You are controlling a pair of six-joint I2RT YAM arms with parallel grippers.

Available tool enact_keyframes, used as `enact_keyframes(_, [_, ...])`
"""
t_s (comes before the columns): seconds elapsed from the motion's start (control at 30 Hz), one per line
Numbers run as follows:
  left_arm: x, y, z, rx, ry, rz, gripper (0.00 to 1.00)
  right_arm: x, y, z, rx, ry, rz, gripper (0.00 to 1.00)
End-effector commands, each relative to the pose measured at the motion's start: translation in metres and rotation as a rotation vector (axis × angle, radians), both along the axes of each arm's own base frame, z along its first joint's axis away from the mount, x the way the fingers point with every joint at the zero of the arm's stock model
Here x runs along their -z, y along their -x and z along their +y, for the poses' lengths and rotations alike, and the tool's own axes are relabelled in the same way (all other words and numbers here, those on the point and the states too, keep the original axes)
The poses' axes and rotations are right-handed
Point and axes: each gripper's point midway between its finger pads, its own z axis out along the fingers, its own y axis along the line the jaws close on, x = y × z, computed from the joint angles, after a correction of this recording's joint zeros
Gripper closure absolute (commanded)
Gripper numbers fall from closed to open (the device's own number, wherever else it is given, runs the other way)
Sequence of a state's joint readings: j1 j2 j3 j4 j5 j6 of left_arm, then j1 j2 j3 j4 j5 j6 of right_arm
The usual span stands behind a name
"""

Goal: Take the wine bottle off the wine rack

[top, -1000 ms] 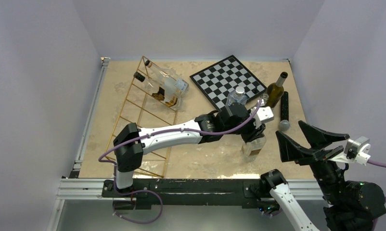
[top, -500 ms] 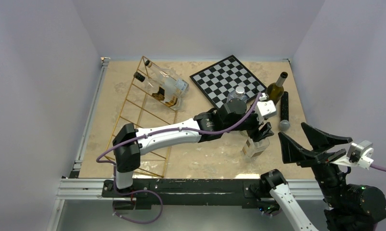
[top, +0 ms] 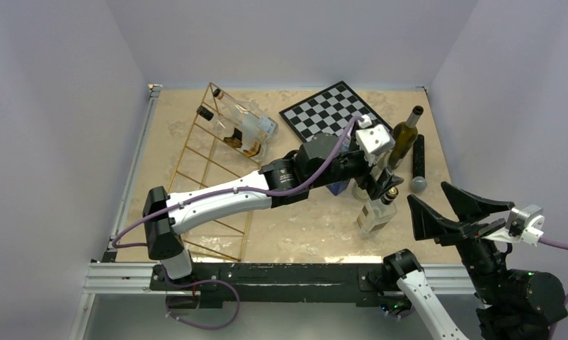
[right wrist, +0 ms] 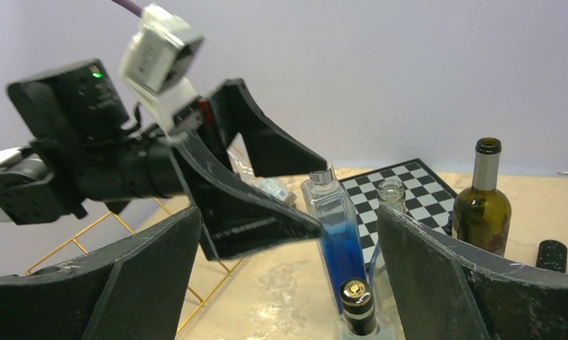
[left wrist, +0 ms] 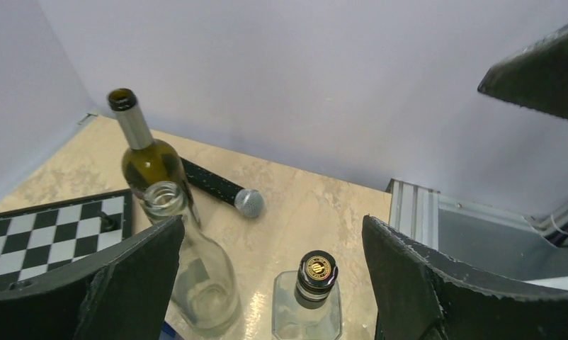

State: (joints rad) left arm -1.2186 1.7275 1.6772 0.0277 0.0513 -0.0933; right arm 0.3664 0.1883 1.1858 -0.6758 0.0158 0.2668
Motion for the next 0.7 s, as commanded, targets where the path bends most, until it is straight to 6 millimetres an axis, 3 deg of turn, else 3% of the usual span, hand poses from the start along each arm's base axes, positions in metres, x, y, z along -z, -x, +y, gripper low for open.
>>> enact_keyframes(0.0, [-0.053,-0.011,0.035,-0.127,0.105,-0.049,0.01,0.002,-0.006,-0.004,0.031,0.023,0.005,0.01])
enact_keyframes(0.13, [-0.068,-0.023,0.073,-0.257,0.125,-0.068,0.01,0.006,-0.013,0.004,0.008,0.042,0.021,0.01])
enact_keyframes(0.33, [-0.078,-0.05,0.149,-0.49,0.153,-0.053,0.01,0.012,-0.022,0.01,-0.007,0.066,0.05,0.01])
enact_keyframes(0.67, [-0.032,-0.132,0.285,-0.987,0.06,0.11,0.04,0.034,-0.035,0.013,0.001,0.077,0.098,0.01])
